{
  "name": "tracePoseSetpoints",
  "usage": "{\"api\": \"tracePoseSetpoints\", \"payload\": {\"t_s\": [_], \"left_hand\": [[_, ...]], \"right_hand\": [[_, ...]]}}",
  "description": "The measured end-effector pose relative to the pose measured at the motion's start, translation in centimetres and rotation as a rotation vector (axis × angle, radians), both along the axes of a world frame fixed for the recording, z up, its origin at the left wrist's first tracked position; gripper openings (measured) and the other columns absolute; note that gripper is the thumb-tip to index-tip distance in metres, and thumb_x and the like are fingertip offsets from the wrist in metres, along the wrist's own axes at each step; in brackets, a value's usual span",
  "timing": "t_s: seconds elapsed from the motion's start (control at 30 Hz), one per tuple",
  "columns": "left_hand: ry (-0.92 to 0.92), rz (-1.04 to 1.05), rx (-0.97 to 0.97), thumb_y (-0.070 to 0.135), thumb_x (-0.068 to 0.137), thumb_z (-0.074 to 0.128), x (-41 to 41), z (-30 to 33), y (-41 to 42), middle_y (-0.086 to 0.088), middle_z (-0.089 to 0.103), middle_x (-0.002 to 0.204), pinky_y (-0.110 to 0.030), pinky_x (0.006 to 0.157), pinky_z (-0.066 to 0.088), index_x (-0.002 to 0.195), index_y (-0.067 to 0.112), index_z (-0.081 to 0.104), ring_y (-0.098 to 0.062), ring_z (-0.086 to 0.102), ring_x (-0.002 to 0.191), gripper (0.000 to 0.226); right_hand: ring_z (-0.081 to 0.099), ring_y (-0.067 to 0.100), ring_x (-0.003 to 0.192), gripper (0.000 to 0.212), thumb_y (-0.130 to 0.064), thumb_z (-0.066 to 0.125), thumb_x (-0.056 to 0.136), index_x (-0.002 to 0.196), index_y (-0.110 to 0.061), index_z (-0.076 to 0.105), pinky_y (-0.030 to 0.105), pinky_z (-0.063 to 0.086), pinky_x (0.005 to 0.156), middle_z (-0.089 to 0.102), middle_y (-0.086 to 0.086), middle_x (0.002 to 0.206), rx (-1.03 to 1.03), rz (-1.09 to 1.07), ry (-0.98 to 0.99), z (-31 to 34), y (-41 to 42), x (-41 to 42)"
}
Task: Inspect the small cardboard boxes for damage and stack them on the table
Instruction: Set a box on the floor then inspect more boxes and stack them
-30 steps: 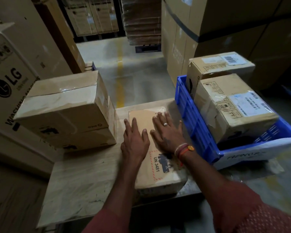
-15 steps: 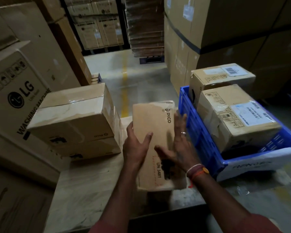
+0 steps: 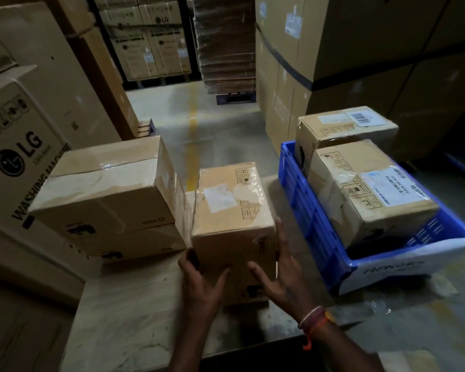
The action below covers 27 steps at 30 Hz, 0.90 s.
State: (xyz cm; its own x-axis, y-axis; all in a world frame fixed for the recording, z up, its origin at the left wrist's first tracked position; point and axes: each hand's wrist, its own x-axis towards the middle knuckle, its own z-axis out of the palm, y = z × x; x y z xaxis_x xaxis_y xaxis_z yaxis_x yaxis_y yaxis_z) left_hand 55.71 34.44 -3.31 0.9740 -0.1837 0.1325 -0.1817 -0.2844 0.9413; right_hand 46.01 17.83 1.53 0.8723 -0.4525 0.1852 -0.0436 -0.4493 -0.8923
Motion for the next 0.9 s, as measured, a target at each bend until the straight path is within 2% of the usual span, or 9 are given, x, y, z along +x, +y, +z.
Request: {"api": "tracePoseSetpoints", "payload": {"t_s": [0.1, 0.2, 0.27, 0.4, 0.47, 0.53, 0.63, 0.8, 0.9], "left_hand": [[0.021, -0.092, -0.107, 0.021, 0.073, 0.090, -0.8, 0.8, 0.4, -0.004, 0.053, 0.141, -0.031, 0.103, 0.052, 0.134, 0.037, 0.032, -0.017, 0.057, 0.129, 0.085], [-0.017, -0.177, -0.161, 0.059, 0.076, 0.077, -0.3, 3.9, 0.5, 0.010, 0.046, 0.151, -0.038, 0.112, 0.045, 0.144, 0.037, 0.033, -0.010, 0.046, 0.141, 0.084], [-0.088, -0.206, -0.131, 0.075, 0.083, 0.057, 0.9, 6.6, 0.1, 0.015, 0.039, 0.156, -0.043, 0.115, 0.039, 0.152, 0.033, 0.030, -0.008, 0.038, 0.145, 0.086], [-0.342, -0.242, 0.108, 0.062, 0.099, 0.036, 3.7, 11.6, -2.4, 0.008, 0.029, 0.164, -0.044, 0.120, 0.032, 0.155, 0.029, 0.034, -0.008, 0.026, 0.151, 0.065], [-0.380, -0.227, 0.326, 0.058, 0.100, 0.030, 4.5, 12.3, -3.8, 0.009, 0.025, 0.166, -0.051, 0.122, 0.027, 0.157, 0.032, 0.031, -0.009, 0.019, 0.154, 0.063], [-0.353, -0.213, 0.568, 0.057, 0.100, 0.027, 4.6, 11.9, -4.8, 0.012, 0.020, 0.167, -0.061, 0.123, 0.014, 0.159, 0.036, 0.025, -0.010, 0.009, 0.156, 0.063], [-0.332, -0.207, 0.822, 0.051, 0.103, 0.030, 3.9, 11.0, -5.5, 0.013, 0.021, 0.167, -0.070, 0.119, 0.001, 0.158, 0.035, 0.028, -0.014, 0.003, 0.157, 0.057], [-0.365, -0.205, 0.917, 0.046, 0.102, 0.035, 4.7, 12.3, -5.7, 0.011, 0.038, 0.161, -0.074, 0.116, 0.000, 0.150, 0.034, 0.044, -0.019, 0.019, 0.155, 0.050], [-0.377, -0.193, 0.929, 0.044, 0.103, 0.033, 6.3, 13.1, -6.6, 0.005, 0.037, 0.161, -0.074, 0.116, 0.005, 0.152, 0.028, 0.041, -0.019, 0.020, 0.154, 0.052]], "right_hand": [[0.043, -0.001, 0.141, 0.080, -0.058, 0.053, 0.098, 0.161, -0.046, 0.005, 0.039, 0.045, 0.114, 0.034, -0.023, 0.160, 0.023, 0.018, -0.070, 1.0, -1.2, 0.0], [0.022, 0.007, 0.155, 0.069, -0.065, 0.033, 0.102, 0.163, -0.036, 0.018, 0.041, 0.032, 0.122, 0.014, -0.016, 0.170, -0.099, 0.040, -0.162, 3.9, -3.1, 2.2], [0.008, 0.006, 0.157, 0.068, -0.069, 0.024, 0.102, 0.162, -0.037, 0.021, 0.046, 0.020, 0.126, 0.007, -0.016, 0.171, -0.300, 0.108, -0.071, 5.9, -4.1, 4.0], [-0.011, 0.007, 0.157, 0.080, -0.071, 0.005, 0.094, 0.164, -0.032, 0.012, 0.063, 0.001, 0.125, -0.004, -0.014, 0.171, -0.625, 0.205, 0.316, 6.1, -4.5, 5.6], [-0.008, 0.010, 0.158, 0.078, -0.064, 0.003, 0.097, 0.164, -0.027, 0.011, 0.065, 0.001, 0.124, 0.001, -0.009, 0.172, -0.691, 0.205, 0.381, 5.3, -4.2, 5.5], [-0.007, 0.011, 0.158, 0.074, -0.060, 0.005, 0.098, 0.164, -0.027, 0.010, 0.062, -0.005, 0.123, 0.002, -0.009, 0.172, -0.710, 0.200, 0.401, 5.0, -4.1, 5.6], [-0.004, 0.011, 0.158, 0.073, -0.058, 0.004, 0.099, 0.164, -0.027, 0.012, 0.060, -0.008, 0.121, 0.005, -0.008, 0.172, -0.729, 0.204, 0.431, 5.4, -4.1, 5.6], [0.018, 0.014, 0.157, 0.050, -0.041, 0.027, 0.110, 0.156, -0.026, 0.038, 0.065, -0.004, 0.121, 0.032, -0.005, 0.166, -0.755, 0.164, 0.378, 7.3, -4.8, 7.1], [0.008, 0.014, 0.158, 0.054, -0.044, 0.023, 0.110, 0.161, -0.026, 0.028, 0.068, -0.002, 0.122, 0.020, -0.006, 0.170, -0.760, 0.136, 0.356, 7.7, -5.2, 9.9]]}}
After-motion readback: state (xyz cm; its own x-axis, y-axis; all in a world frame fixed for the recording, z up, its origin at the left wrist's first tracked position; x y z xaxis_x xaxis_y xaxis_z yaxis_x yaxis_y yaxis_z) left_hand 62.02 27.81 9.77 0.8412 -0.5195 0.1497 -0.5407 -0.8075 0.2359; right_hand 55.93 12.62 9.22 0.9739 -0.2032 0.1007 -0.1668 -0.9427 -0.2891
